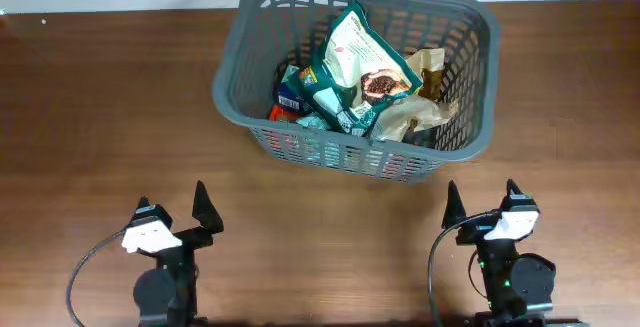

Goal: Pack container

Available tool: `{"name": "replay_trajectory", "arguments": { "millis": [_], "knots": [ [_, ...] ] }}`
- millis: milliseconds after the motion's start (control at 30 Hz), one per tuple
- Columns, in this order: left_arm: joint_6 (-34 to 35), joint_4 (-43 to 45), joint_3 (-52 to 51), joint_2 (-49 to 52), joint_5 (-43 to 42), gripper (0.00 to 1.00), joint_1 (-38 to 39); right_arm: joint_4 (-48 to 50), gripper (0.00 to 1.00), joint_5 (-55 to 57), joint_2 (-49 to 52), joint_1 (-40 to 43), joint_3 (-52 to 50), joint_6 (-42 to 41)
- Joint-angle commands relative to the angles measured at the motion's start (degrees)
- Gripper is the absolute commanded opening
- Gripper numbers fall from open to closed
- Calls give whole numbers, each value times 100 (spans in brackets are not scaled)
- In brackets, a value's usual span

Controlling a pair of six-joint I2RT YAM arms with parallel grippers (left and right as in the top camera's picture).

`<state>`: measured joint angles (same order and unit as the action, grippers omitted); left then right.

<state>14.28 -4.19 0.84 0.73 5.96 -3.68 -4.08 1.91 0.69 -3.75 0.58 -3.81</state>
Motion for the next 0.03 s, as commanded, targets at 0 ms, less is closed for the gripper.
{"name": "replay_trajectory", "arguments": {
  "millis": [0],
  "knots": [
    [-111, -13, -31, -44, -61, 99, -28, -50, 99, 9, -44, -37, -26, 42]
  ]
}}
